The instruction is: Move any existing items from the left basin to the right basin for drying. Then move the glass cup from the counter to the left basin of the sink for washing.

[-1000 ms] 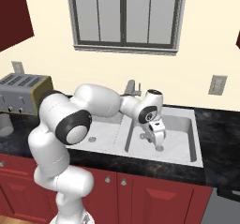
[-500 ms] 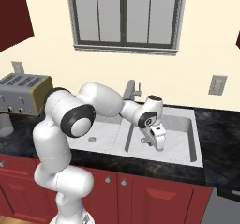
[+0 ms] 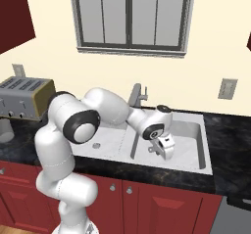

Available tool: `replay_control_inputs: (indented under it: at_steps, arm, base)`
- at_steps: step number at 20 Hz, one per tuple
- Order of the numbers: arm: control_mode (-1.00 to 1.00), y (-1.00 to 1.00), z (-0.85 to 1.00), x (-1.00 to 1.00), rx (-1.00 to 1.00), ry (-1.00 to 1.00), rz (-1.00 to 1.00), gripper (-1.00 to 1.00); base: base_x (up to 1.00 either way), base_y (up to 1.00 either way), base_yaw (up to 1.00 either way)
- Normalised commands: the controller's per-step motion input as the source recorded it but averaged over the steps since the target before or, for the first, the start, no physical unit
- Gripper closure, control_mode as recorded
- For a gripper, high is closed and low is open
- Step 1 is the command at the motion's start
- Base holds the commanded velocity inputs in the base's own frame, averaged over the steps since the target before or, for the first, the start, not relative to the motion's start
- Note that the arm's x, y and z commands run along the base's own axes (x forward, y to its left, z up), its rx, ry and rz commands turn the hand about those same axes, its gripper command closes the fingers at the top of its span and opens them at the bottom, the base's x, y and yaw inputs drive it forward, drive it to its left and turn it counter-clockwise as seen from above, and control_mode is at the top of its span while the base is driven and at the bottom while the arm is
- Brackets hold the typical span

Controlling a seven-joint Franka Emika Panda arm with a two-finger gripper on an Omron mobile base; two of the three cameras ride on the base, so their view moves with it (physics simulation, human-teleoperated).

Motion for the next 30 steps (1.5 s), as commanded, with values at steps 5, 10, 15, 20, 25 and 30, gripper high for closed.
replay_control_inputs:
  at_steps: [5, 10, 15, 20, 25, 30]
  arm:
    - [-1.00, 0.00, -0.21, 0.00, 0.00, -0.02, 0.03, 1.00]
    - [-1.00, 0.00, -0.12, 0.02, 0.00, 0.00, 0.04, 1.00]
    - [-1.00, 0.00, -0.17, 0.06, 0.00, 0.00, 0.05, 1.00]
    - [-1.00, 0.00, -0.10, 0.02, 0.00, 0.00, 0.05, 1.00]
    - [-1.00, 0.00, -0.09, 0.00, 0.00, 0.00, 0.05, 1.00]
    - [-1.00, 0.00, -0.14, 0.00, 0.00, 0.00, 0.05, 1.00]
  base:
    - [0.00, 0.00, 0.00]
    - [0.00, 0.00, 0.00]
    - [0.00, 0.00, 0.00]
    - [0.00, 0.00, 0.00]
    - [0.00, 0.00, 0.00]
    - [0.00, 0.00, 0.00]
